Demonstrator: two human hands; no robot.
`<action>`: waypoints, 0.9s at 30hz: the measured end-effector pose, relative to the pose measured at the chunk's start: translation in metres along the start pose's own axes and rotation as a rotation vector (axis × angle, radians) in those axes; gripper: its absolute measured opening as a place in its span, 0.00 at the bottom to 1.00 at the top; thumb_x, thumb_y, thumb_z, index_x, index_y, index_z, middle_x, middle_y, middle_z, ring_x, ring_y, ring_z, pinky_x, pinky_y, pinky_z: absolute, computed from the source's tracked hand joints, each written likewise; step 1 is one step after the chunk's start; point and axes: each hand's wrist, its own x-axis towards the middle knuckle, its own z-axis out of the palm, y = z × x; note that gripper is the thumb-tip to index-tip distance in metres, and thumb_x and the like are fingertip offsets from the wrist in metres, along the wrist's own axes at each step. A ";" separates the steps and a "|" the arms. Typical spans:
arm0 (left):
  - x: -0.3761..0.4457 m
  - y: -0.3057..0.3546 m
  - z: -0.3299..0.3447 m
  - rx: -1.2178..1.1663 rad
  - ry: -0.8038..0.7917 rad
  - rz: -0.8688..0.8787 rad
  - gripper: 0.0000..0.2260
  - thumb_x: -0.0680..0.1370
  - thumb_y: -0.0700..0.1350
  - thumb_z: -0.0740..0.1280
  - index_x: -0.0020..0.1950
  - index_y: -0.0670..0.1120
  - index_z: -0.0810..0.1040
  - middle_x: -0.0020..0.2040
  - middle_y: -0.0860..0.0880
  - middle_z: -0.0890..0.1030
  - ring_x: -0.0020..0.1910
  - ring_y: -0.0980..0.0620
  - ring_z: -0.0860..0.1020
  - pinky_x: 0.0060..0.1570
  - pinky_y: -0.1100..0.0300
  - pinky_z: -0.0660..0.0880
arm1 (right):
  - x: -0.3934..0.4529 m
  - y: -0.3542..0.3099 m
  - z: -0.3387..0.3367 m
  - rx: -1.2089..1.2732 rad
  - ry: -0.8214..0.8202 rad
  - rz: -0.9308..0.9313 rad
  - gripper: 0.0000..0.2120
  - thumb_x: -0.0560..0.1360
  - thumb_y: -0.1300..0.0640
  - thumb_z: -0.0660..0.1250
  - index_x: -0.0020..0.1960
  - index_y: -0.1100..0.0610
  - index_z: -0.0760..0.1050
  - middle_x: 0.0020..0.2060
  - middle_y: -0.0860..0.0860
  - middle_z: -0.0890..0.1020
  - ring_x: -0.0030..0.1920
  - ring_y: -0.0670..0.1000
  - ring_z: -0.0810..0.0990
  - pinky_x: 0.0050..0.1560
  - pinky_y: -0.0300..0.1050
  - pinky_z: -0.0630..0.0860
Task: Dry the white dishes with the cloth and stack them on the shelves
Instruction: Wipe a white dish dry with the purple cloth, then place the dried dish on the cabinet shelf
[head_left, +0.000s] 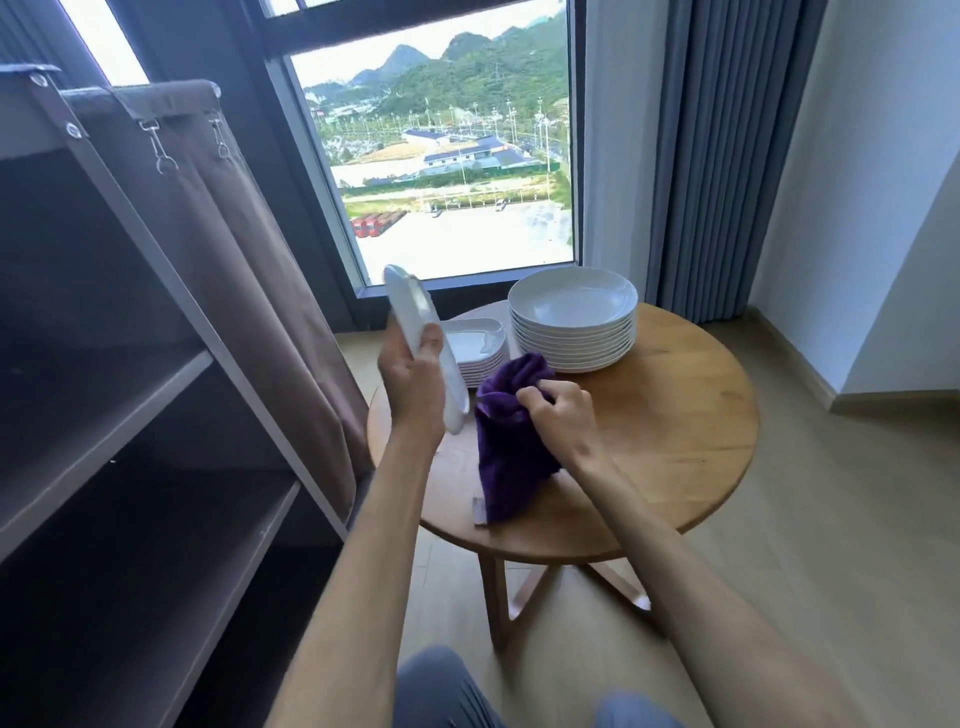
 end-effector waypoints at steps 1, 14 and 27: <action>-0.002 0.000 -0.001 0.121 -0.066 0.101 0.20 0.84 0.41 0.64 0.76 0.49 0.71 0.58 0.54 0.79 0.57 0.55 0.77 0.51 0.65 0.76 | 0.004 0.004 -0.003 -0.005 0.033 0.066 0.18 0.74 0.51 0.67 0.30 0.60 0.71 0.24 0.48 0.72 0.33 0.52 0.72 0.38 0.49 0.68; -0.012 -0.029 -0.014 1.210 -0.634 0.612 0.25 0.84 0.40 0.63 0.78 0.61 0.68 0.81 0.45 0.64 0.80 0.42 0.61 0.64 0.41 0.73 | 0.026 -0.039 -0.066 -0.540 0.012 0.279 0.36 0.77 0.27 0.46 0.51 0.53 0.81 0.51 0.57 0.85 0.55 0.59 0.81 0.58 0.53 0.75; -0.017 -0.003 -0.056 1.078 0.058 0.437 0.49 0.69 0.67 0.76 0.82 0.46 0.61 0.83 0.36 0.52 0.82 0.36 0.50 0.77 0.39 0.54 | 0.027 -0.082 0.025 0.507 0.031 0.270 0.19 0.73 0.67 0.56 0.58 0.52 0.75 0.50 0.48 0.78 0.52 0.52 0.77 0.50 0.48 0.75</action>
